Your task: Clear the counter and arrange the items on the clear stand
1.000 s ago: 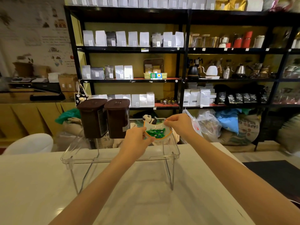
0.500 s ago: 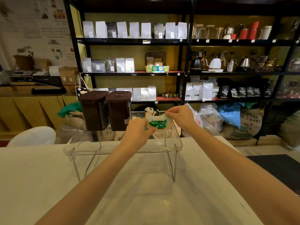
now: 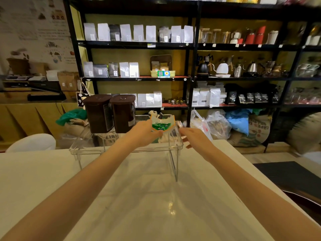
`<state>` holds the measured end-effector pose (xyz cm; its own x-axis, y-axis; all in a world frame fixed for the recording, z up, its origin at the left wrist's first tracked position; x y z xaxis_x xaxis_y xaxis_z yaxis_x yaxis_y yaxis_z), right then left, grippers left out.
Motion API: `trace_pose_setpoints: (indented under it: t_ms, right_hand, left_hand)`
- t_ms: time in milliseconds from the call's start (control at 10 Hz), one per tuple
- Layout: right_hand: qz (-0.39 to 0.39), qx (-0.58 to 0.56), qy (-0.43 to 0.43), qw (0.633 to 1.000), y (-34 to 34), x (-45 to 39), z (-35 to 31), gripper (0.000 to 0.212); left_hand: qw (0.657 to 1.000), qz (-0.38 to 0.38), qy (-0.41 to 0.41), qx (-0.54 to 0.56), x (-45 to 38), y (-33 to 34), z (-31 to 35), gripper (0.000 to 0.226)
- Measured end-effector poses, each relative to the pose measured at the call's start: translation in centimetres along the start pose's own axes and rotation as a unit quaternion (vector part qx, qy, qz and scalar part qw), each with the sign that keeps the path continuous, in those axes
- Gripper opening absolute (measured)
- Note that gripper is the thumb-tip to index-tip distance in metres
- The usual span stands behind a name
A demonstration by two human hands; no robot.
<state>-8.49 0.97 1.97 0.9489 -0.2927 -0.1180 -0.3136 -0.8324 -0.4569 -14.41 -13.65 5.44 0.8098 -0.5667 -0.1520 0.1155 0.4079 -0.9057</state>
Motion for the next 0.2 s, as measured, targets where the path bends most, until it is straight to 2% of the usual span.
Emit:
trace_pose_setpoints:
  t_ms: [100,200]
  right_hand:
    - [0.028,0.037,-0.025,0.999,-1.0,4.4,-0.1,0.031]
    - [0.067,-0.004,-0.116,0.991,-3.4,10.1,-3.4,0.016]
  left_hand:
    - [1.000,-0.006,-0.018,-0.011,-0.2,-0.4,0.3,0.054]
    - [1.000,-0.010,-0.022,0.007,-0.2,-1.2,1.2,0.051]
Point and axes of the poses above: each hand's wrist, its own x-axis away from the middle knuckle, its own y-axis out of the palm, z = x × y, the point moved 6 cm from there along -x, towards the middle knuckle, and after that the axes turned 2 degrees about -z, right-handed, at the moved point
